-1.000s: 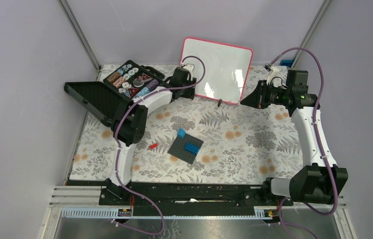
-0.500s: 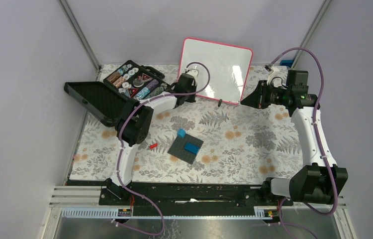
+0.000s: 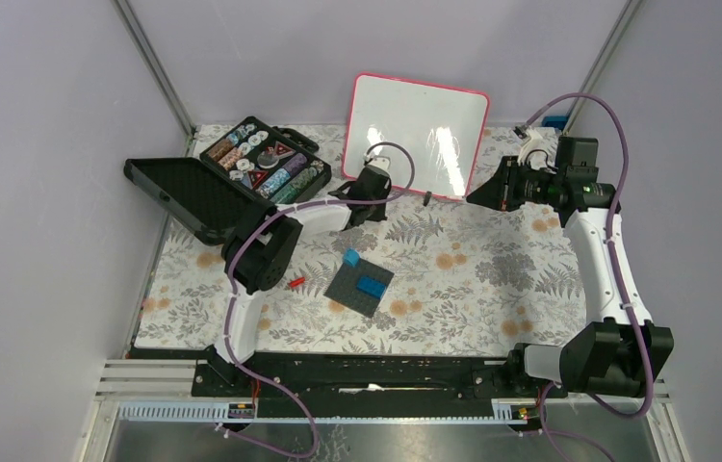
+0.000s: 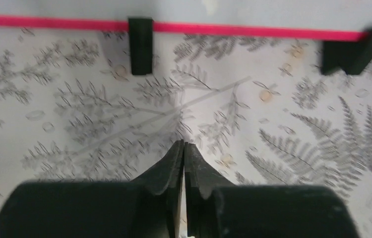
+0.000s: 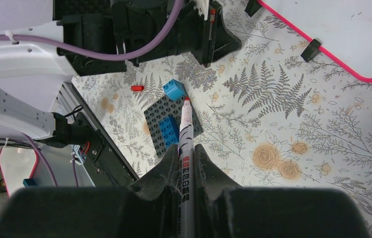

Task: Write a sentence on the whiteboard
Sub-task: Move the whiteboard to the center of the board.

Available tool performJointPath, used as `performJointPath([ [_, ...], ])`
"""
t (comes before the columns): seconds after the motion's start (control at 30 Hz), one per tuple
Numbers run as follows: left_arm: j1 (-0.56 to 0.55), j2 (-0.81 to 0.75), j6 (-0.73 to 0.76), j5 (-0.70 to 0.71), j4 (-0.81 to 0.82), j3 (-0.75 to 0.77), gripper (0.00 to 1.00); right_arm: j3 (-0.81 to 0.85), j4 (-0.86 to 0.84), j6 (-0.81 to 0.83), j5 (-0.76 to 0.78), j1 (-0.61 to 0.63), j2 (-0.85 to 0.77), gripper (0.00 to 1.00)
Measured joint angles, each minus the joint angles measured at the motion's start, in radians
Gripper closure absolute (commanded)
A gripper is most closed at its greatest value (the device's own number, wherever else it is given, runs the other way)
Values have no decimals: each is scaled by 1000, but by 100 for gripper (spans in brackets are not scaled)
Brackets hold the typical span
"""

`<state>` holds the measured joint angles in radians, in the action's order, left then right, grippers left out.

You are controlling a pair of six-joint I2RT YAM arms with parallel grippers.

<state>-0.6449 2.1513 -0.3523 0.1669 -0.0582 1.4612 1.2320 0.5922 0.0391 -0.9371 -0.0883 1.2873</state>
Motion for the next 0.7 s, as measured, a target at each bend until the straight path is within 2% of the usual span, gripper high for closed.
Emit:
performJointPath([
  [0.07,-17,-27,-29,16,-6,-26,54,-1,0,-2,0,-2,-6,100],
  [0.1,-24,-37,-38,29,-8,-33,48,-2,0,-3,0,-3,-11,100],
  [0.13,-27,-47,-49,47,-10,-37,46,-3,0,-3,0,-4,-16,100],
  [0.43,13,-54,-40,118,1,25,48,-7,0,-4,-7,-6,-31,100],
  [0.7,45,40,-13,122,6,131,50,-7,0,-4,-10,-11,-31,100],
])
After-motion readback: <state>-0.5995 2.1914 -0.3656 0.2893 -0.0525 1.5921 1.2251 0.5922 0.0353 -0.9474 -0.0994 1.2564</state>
